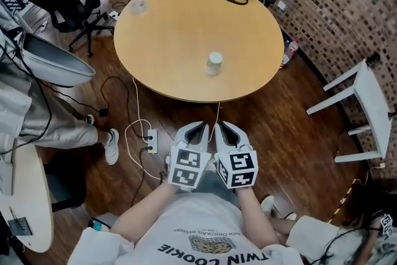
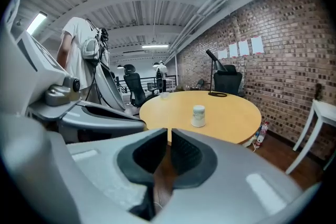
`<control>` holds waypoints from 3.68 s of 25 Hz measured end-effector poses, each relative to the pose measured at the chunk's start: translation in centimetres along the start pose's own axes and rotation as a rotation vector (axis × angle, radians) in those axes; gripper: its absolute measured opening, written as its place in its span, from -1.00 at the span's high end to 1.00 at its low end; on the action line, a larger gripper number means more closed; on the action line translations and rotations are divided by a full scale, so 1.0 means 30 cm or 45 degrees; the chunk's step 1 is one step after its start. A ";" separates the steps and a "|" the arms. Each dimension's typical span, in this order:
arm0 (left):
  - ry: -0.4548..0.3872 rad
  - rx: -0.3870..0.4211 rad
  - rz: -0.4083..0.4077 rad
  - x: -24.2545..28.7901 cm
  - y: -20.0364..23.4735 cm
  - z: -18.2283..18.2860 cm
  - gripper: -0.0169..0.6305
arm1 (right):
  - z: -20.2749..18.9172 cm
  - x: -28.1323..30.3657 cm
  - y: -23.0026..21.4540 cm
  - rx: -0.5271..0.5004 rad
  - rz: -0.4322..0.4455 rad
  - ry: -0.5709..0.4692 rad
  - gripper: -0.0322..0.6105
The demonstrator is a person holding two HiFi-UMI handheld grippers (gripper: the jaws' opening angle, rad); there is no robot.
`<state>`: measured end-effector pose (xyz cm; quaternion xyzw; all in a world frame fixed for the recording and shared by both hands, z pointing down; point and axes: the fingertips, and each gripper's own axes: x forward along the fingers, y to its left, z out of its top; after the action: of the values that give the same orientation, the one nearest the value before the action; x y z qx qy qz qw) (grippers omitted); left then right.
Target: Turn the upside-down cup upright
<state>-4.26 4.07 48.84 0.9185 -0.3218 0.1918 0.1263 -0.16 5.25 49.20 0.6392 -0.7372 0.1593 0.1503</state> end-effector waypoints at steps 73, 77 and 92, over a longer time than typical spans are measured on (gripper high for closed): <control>0.068 -0.236 0.263 0.749 0.732 0.314 0.94 | -0.047 1.003 -0.532 -2.214 0.375 1.039 0.03; 0.070 -0.240 0.263 0.740 0.746 0.295 0.94 | -0.074 1.021 -0.497 -2.185 0.389 0.999 0.03; 0.084 -0.234 0.235 0.755 0.732 0.295 0.94 | -0.035 0.999 -0.477 -1.990 0.423 0.889 0.02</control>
<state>0.38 -28.07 53.14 0.8628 -0.4168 0.2024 0.2023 9.90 -22.99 63.48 0.1518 -0.6308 -0.1854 0.7380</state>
